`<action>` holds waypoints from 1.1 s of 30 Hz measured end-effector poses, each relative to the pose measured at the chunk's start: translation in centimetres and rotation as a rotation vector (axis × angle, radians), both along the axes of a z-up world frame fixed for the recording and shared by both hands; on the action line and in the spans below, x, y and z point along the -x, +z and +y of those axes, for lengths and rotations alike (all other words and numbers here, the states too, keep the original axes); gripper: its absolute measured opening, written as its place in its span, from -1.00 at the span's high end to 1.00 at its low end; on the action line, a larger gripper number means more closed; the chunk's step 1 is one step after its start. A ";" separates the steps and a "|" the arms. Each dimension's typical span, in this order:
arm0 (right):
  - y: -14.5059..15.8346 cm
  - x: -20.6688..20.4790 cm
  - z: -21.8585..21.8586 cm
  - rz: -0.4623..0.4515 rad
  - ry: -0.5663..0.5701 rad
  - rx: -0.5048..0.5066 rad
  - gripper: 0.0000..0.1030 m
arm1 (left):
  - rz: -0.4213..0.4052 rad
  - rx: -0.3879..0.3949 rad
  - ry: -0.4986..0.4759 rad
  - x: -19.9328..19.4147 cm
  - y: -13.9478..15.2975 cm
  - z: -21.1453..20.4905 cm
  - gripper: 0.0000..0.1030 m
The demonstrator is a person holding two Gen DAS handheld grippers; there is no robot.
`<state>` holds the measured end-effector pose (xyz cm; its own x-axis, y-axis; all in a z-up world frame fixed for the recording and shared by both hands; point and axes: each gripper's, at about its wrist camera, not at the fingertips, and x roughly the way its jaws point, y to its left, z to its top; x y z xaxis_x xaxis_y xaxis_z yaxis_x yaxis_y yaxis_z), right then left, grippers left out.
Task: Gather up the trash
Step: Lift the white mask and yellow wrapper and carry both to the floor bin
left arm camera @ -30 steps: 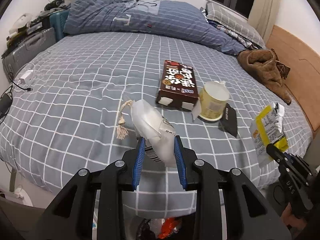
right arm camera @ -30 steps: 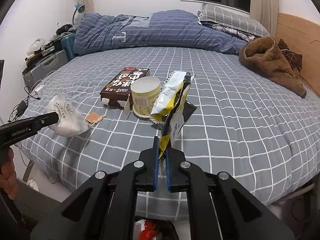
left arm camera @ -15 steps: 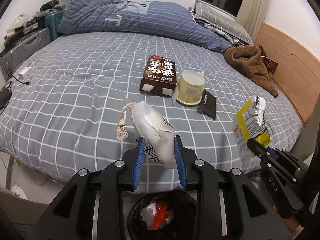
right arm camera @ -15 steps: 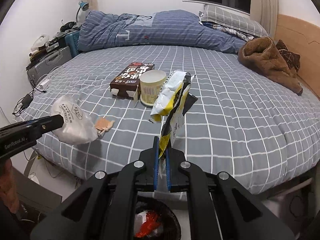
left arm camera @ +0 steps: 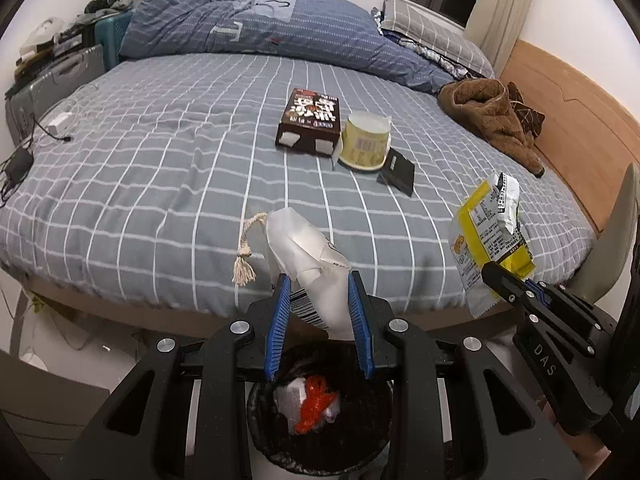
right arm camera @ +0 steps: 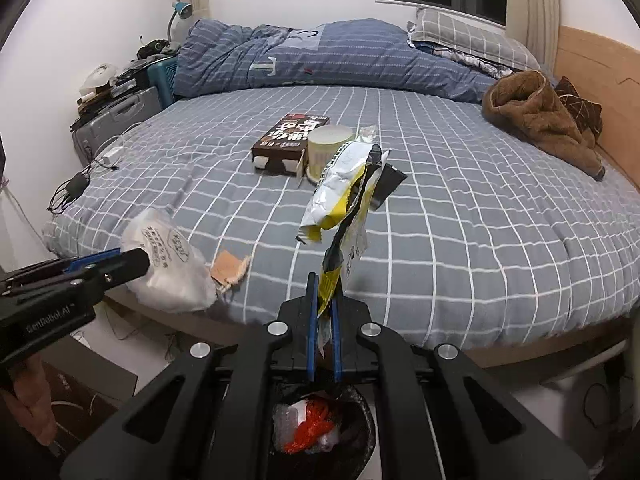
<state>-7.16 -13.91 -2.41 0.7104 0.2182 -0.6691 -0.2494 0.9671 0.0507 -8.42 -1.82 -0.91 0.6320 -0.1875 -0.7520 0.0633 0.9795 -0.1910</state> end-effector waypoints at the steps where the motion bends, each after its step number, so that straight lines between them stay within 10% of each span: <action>1: -0.1 0.4 0.0 0.003 0.003 0.000 0.90 | 0.002 0.002 0.001 0.5 -0.1 0.0 0.45; 33: -6.5 8.2 -0.5 0.180 0.009 0.054 0.90 | 0.142 -0.031 -0.010 7.4 -5.9 -1.5 0.45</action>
